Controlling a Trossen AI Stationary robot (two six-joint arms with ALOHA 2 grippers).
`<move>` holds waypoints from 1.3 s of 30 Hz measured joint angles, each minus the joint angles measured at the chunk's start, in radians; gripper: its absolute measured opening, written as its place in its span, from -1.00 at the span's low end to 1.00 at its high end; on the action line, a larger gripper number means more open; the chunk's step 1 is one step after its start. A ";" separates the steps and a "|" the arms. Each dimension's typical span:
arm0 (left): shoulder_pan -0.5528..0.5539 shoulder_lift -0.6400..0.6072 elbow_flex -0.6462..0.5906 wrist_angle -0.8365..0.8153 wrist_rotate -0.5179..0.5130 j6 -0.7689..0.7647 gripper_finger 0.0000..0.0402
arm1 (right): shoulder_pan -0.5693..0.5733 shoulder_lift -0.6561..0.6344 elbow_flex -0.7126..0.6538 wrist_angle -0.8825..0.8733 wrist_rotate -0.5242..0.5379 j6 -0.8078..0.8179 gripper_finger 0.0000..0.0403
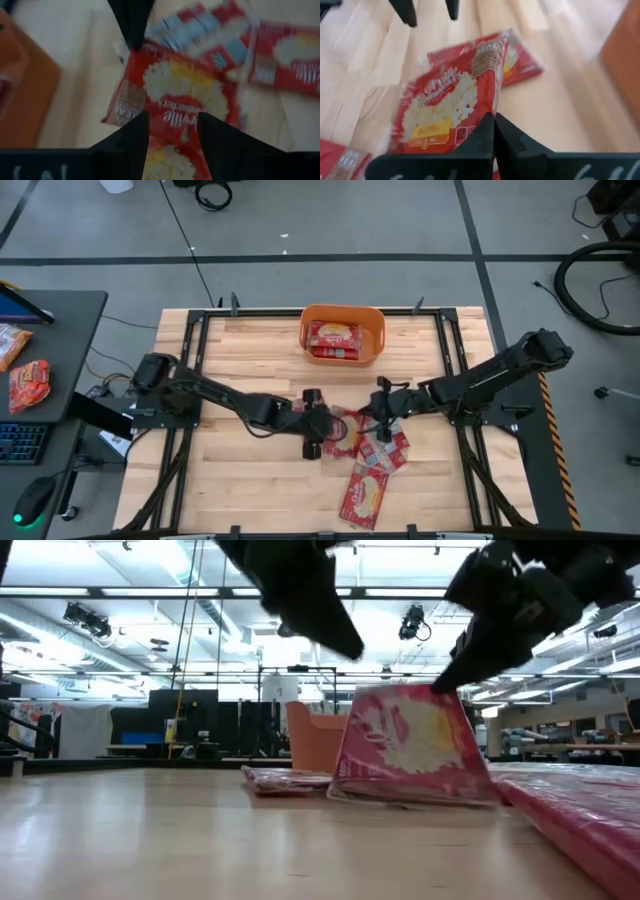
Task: Sort popcorn bags into baskets
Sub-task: Put the red popcorn bag into the orange bin
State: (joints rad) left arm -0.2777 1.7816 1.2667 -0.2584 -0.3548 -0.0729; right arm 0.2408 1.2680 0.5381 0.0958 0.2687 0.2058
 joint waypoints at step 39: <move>-0.001 -0.088 0.000 -0.119 -0.052 0.026 -0.14 | -0.004 -0.292 0.001 -0.070 0.254 -0.139 -0.98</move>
State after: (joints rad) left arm -0.2788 1.6933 1.2667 -0.3778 -0.4068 -0.0467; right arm 0.2371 0.9762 0.5390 0.0258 0.5229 0.0666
